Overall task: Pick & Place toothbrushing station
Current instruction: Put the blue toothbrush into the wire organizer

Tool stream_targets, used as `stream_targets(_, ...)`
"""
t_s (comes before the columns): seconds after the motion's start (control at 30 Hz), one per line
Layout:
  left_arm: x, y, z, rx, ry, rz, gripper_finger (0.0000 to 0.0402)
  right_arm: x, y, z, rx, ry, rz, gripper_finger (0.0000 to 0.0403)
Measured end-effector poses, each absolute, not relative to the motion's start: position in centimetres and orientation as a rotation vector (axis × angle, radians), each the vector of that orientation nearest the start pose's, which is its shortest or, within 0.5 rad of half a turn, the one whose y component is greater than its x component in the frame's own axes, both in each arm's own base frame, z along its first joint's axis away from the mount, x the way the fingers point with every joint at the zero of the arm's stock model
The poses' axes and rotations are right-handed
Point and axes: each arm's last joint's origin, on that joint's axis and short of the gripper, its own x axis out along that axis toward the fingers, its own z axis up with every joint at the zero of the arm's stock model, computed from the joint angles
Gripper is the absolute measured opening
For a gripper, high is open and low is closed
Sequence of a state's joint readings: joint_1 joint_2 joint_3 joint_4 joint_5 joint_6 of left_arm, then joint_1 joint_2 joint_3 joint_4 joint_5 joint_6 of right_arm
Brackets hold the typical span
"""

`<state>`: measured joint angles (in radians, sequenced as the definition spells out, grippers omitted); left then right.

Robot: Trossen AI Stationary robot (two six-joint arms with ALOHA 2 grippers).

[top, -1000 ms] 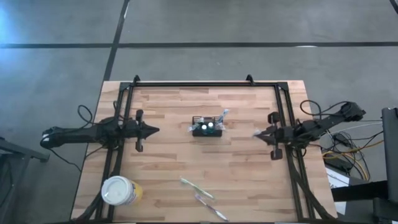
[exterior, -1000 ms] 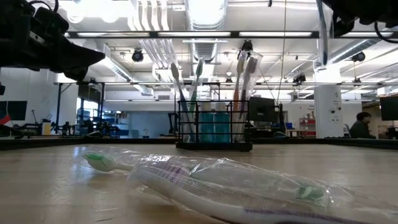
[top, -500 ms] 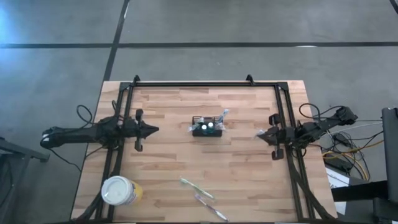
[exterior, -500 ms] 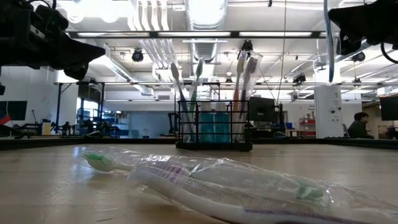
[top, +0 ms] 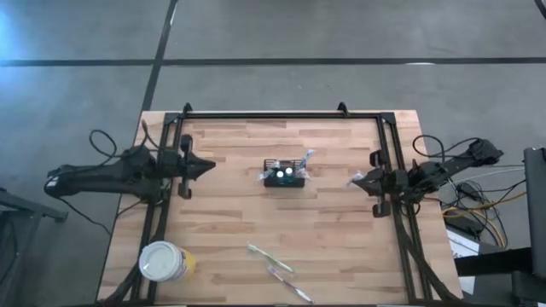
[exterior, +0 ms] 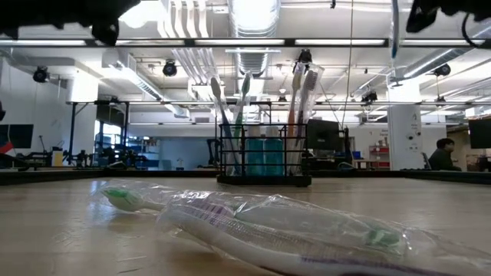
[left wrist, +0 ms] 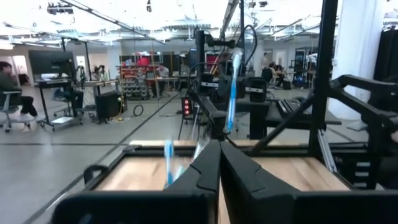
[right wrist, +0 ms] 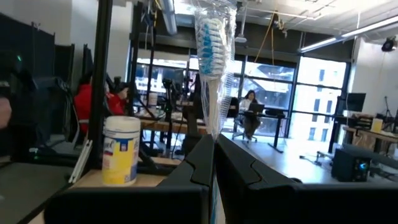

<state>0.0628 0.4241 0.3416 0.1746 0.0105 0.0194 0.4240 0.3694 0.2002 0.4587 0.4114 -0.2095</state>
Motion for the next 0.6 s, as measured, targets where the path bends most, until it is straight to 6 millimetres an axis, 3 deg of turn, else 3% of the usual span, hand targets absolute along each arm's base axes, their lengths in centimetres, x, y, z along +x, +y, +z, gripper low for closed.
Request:
stream_targets(0.33, 17.4, 1.0, 32.7, 0.063, -0.102, 0.05, 0.0152, 16.3, 4.9, 30.5, -0.169, -0.216, -0.083, 0.0008)
stream_targets(0.6, 21.6, 1.2, 35.5, 0.146, -0.09, 0.01, 0.0241, 21.0, 4.6, 33.2, -0.21, -0.196, -0.097, 0.0008)
